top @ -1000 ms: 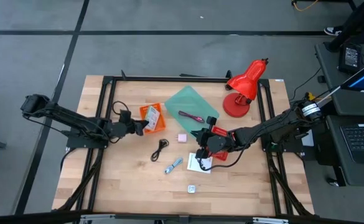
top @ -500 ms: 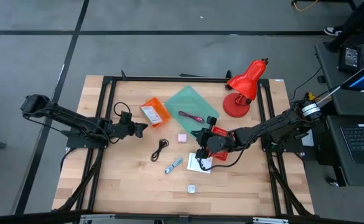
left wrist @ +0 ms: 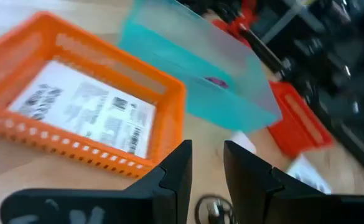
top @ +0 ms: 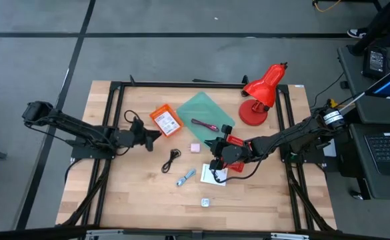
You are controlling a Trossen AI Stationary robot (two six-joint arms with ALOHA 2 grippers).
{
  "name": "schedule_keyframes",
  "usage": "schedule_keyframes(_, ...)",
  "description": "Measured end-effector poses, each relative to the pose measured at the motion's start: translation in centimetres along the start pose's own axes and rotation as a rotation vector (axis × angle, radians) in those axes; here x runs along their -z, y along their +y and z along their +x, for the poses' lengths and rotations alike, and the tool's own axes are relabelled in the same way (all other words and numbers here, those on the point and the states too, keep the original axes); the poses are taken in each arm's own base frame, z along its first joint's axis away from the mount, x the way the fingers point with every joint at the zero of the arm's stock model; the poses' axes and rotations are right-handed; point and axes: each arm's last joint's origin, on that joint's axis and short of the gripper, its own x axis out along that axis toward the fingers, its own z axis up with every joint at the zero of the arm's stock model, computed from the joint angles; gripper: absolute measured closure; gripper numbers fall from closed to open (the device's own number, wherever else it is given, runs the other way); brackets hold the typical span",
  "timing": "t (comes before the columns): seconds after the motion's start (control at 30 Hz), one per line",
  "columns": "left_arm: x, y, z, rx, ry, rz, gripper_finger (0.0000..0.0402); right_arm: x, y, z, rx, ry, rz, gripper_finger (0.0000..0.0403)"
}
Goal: Pick and place items into bin
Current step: Put the pink charger adapter into the red bin
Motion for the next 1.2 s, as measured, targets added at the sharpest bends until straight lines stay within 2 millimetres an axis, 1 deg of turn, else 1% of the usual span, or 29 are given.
schedule_keyframes(0.07, 0.0, -0.3, 0.0, 0.038, 0.034, 0.08, 0.0316, 0.0, 0.0, 0.0, 0.0, -0.004, 0.002, 0.0403)
schedule_keyframes(0.17, -0.6, -1.3, -0.1, 0.118, 0.066, 0.198, 0.0316, -0.2, 0.0, 0.0, -0.002, -0.014, 0.012, 0.0403)
schedule_keyframes(0.37, -2.1, -3.4, -0.3, 0.219, 0.035, 0.45, 0.0315, -0.5, 0.0, 0.0, -0.002, -0.038, 0.033, 0.0403)
schedule_keyframes(0.5, -2.6, -3.9, -0.4, 0.23, 0.001, 0.649, 0.031, -0.8, 0.0, 0.0, -0.002, -0.064, 0.055, 0.0403)
schedule_keyframes(0.6, -2.6, -3.8, -0.4, 0.203, -0.014, 0.746, 0.0301, -0.9, 0.0, 0.0, -0.002, -0.076, 0.068, 0.0403)
schedule_keyframes(0.73, -2.5, -3.6, -0.3, 0.186, -0.003, 0.793, 0.0284, -1.3, -0.5, -0.6, -0.005, -0.092, 0.133, 0.0403)
schedule_keyframes(0.83, -2.2, -3.4, -0.3, 0.17, 0.029, 0.788, 0.0271, -1.7, -0.9, -1.2, -0.031, -0.106, 0.15, 0.0403)
schedule_keyframes(0.97, -2.0, -3.1, -0.3, 0.167, 0.068, 0.771, 0.0257, -1.7, -1.0, -1.3, -0.056, -0.109, 0.146, 0.0403)
schedule_keyframes(1.1, -1.8, -3.2, -0.2, 0.21, 0.105, 0.77, 0.0249, -0.2, -0.9, -0.9, -0.053, -0.095, 0.165, 0.0403)
schedule_keyframes(1.2, -1.7, -3.1, -0.2, 0.209, 0.122, 0.776, 0.0247, 0.7, -1.1, -0.5, -0.043, -0.113, 0.19, 0.0403)
